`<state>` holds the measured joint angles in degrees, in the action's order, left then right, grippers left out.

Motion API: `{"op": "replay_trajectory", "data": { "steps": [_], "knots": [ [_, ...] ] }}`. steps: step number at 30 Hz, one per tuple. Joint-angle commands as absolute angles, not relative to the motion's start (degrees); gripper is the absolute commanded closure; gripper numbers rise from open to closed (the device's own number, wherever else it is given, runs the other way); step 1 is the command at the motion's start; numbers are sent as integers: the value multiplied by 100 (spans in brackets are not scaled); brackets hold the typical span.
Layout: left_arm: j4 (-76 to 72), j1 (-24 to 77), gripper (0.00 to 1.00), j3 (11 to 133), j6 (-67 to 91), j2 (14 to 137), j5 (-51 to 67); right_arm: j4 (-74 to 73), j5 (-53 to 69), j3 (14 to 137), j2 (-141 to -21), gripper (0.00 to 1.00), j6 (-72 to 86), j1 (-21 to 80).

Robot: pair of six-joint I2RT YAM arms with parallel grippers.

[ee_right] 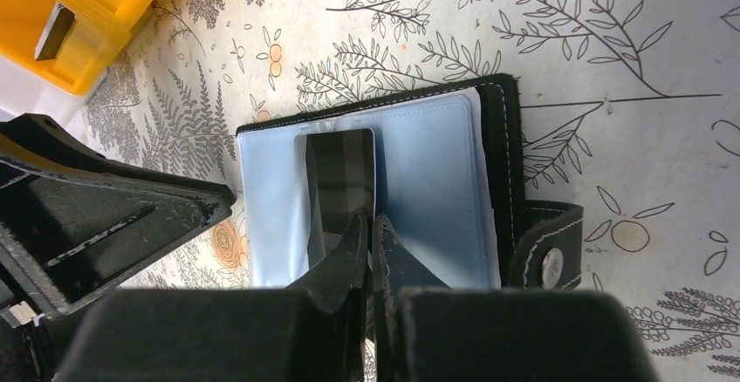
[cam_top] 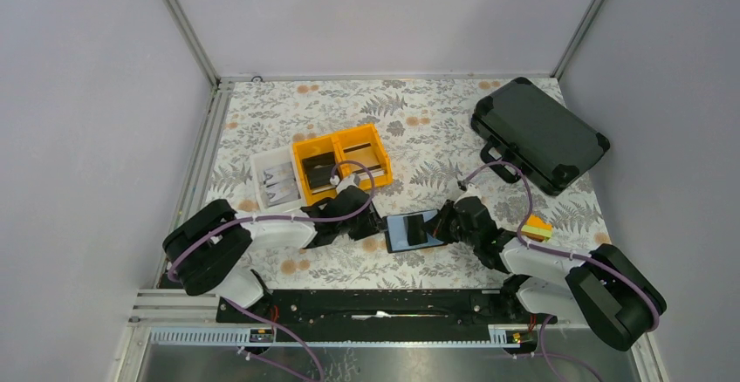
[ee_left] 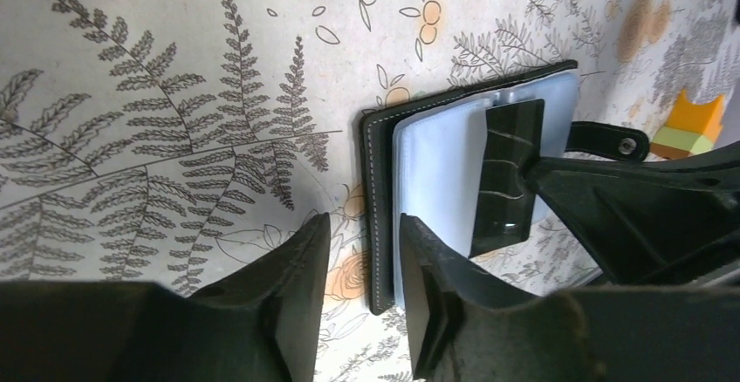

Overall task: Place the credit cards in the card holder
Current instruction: Insert the credit card into the card holder.

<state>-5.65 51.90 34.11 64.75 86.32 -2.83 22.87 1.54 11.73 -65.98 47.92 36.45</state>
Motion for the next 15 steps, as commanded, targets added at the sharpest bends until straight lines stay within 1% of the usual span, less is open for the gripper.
{"op": "replay_trajectory", "data": {
  "steps": [1, 4, 6, 11, 15],
  "knots": [
    [-543, 5215, 58, 3395, 6446, 8358, -160, 2206, -19, 1005, -6655, 100, 4840, 3708],
    [-809, 5237, 48, 3303, 6497, 8354, -30, 2288, 126, 951, -6650, 100, 4884, 3709],
    [-934, 5264, 46, 3283, 6512, 8454, 128, 2347, 149, 893, -6624, 100, 4944, 3705],
    [-872, 5346, 46, 3415, 6474, 8736, 174, 2145, -132, 783, -6361, 100, 4984, 3708],
    [-654, 5359, 50, 3478, 6393, 8836, 25, 1960, -360, 704, -6038, 100, 4960, 3705]
  ]
}}
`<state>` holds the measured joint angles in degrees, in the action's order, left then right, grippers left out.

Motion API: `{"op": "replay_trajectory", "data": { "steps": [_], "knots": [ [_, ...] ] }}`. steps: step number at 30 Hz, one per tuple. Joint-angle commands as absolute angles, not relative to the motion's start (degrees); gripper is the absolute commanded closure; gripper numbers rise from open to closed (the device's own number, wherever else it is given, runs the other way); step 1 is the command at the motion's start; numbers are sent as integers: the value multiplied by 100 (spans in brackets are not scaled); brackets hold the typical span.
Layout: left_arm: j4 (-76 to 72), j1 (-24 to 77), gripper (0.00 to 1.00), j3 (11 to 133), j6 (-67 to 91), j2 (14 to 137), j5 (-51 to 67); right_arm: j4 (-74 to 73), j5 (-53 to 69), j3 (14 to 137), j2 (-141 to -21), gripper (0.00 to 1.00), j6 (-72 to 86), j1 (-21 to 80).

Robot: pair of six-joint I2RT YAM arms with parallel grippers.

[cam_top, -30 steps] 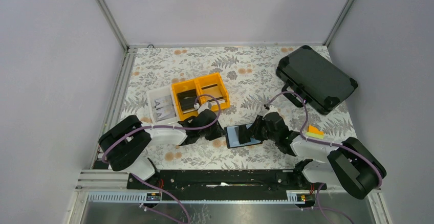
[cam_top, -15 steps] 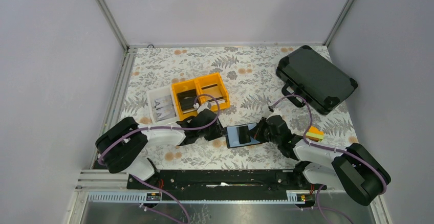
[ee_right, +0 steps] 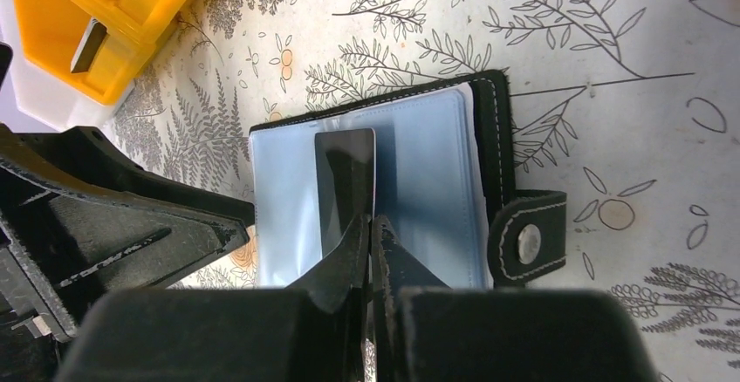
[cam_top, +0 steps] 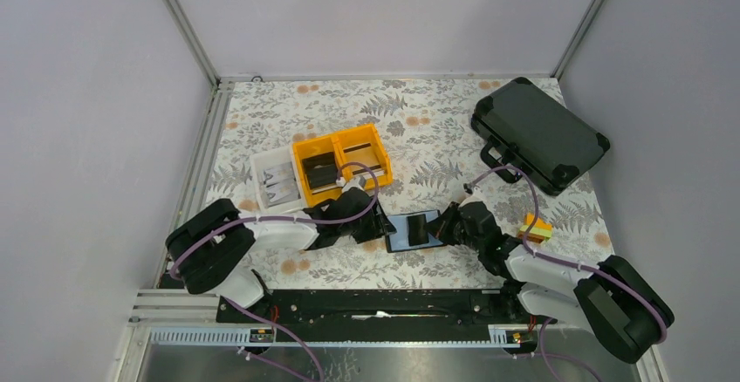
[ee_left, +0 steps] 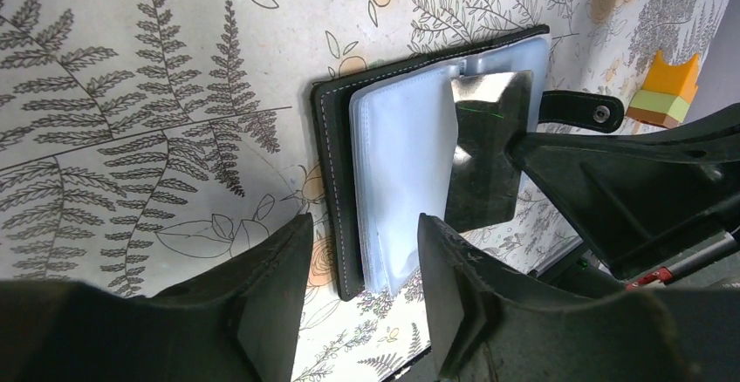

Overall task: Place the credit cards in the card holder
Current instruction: Insert the credit card into the card holder.

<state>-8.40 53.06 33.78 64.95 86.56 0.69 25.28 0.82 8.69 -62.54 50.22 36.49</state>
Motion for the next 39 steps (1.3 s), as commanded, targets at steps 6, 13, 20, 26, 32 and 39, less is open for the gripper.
{"op": "replay_trajectory", "data": {
  "steps": [6, 13, 20, 26, 32, 39],
  "knots": [
    [-590, 5387, 55, 3505, 6322, 9031, 18, 2068, -155, 709, -6096, 100, 4794, 3705],
    [-519, 5419, 65, 3543, 6275, 9224, 20, 2430, -18, 721, -6387, 100, 4717, 3708],
    [-440, 5425, 75, 3586, 6188, 9355, 18, 2585, 257, 754, -6527, 100, 4697, 3704],
    [-311, 5431, 80, 3577, 6158, 9287, -188, 2410, 123, 787, -6495, 100, 4690, 3711],
    [-193, 5425, 82, 3542, 6144, 9182, -309, 1917, -328, 700, -6031, 100, 4678, 3716],
    [-127, 5424, 83, 3569, 6128, 9162, -352, 1883, -221, 765, -6144, 100, 4559, 3712]
  ]
}}
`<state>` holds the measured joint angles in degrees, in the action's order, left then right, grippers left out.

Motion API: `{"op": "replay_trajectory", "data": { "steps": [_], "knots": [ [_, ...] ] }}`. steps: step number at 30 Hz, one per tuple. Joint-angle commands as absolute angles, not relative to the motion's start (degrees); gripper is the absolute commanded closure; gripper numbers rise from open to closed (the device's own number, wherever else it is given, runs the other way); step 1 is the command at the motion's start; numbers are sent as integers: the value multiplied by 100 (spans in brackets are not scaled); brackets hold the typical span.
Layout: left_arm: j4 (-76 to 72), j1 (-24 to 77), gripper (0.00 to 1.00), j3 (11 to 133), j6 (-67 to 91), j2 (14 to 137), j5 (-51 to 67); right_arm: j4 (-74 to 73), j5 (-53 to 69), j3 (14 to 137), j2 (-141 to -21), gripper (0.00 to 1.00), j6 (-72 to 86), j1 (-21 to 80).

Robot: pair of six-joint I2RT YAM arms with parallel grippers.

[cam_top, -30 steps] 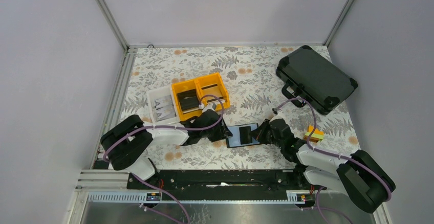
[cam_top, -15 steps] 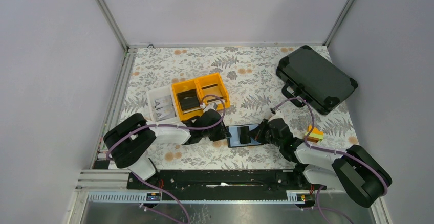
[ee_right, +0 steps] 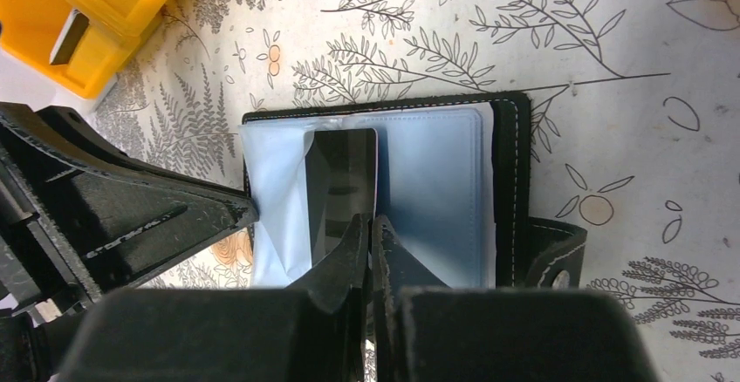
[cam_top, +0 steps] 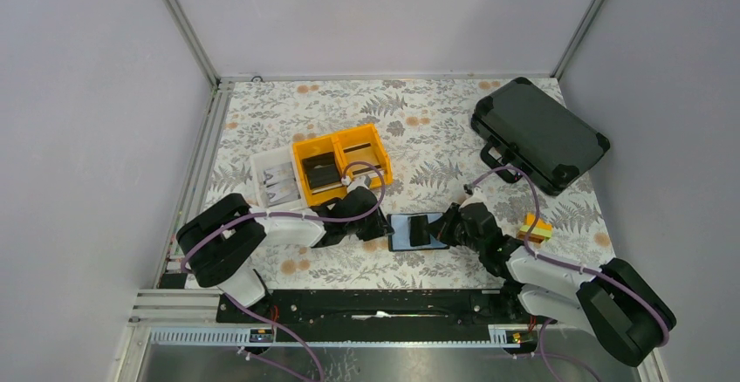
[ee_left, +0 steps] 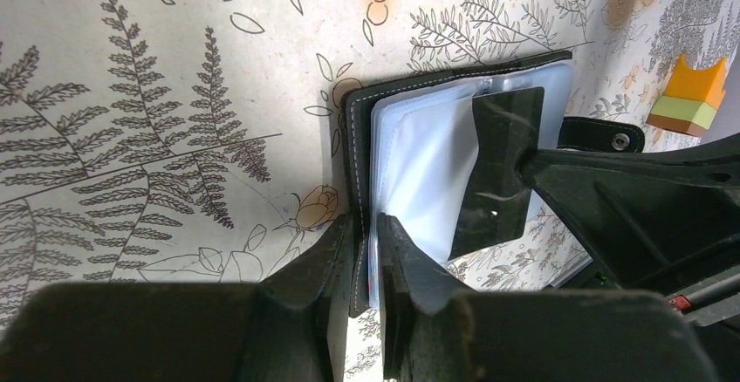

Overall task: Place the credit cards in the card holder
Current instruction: Insert the credit card into the card holder.

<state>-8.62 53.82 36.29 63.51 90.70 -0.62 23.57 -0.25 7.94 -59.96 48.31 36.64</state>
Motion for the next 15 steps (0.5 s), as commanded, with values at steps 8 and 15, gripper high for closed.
{"op": "replay_trajectory", "data": {
  "steps": [8, 15],
  "knots": [
    [-114, 5429, 88, 3590, 6126, 9171, -352, 2225, 53, 824, -6559, 100, 4551, 3728],
    [-114, 5428, 92, 3587, 6134, 9185, -351, 2235, 38, 879, -6574, 100, 4599, 3834]
  ]
}}
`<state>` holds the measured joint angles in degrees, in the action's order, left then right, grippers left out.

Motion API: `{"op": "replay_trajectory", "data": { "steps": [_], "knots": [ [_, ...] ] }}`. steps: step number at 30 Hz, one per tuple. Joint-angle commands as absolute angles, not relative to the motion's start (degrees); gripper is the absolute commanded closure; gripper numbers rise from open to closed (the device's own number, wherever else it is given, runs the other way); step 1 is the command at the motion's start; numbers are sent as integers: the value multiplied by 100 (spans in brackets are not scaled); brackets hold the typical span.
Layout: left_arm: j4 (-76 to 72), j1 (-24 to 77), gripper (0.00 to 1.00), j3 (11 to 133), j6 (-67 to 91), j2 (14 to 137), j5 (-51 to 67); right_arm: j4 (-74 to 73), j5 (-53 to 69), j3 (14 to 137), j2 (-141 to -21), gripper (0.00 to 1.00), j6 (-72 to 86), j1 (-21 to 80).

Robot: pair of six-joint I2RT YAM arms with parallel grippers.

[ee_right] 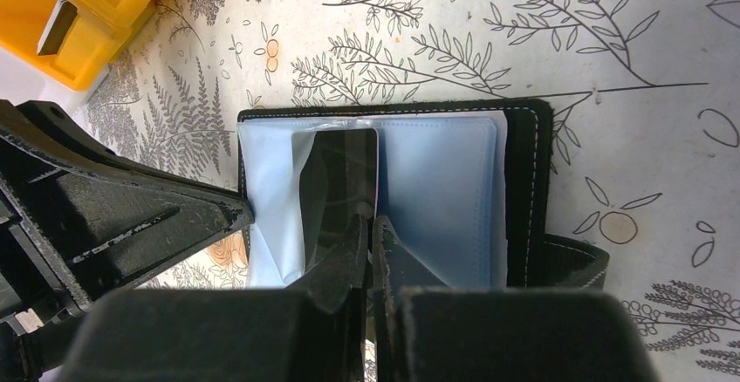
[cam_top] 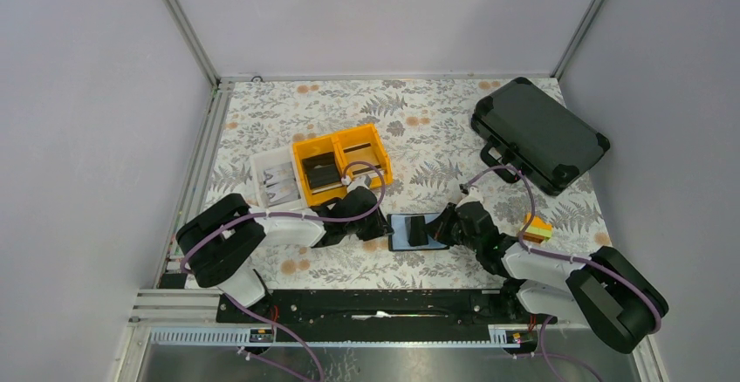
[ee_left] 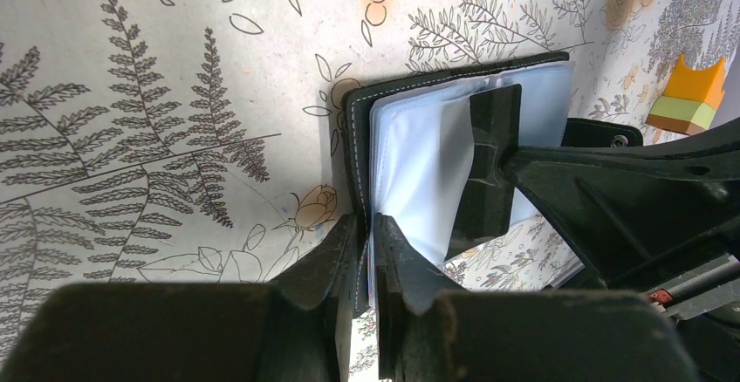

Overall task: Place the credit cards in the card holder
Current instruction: Insert the credit card into the card holder.

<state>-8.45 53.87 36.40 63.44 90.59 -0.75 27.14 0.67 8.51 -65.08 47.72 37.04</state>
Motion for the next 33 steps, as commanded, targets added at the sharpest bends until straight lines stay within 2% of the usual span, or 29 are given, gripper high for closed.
{"op": "replay_trajectory", "data": {
  "steps": [1, 9, 19, 25, 33],
  "knots": [
    [-110, 5431, 92, 3587, 6134, 9179, -352, 2148, 31, 872, -6530, 100, 4589, 3838],
    [-36, 5428, 93, 3597, 6091, 9127, -393, 1605, -652, 714, -5895, 100, 4539, 3836],
    [-26, 5424, 93, 3666, 6065, 9131, -349, 2012, -258, 861, -6457, 100, 4498, 3895],
    [-193, 5429, 85, 3654, 6047, 9127, -170, 2130, -445, 884, -6553, 100, 4697, 4099],
    [-460, 5428, 83, 3586, 6109, 9044, 40, 2366, -524, 1002, -6842, 100, 4974, 4367]
  ]
}}
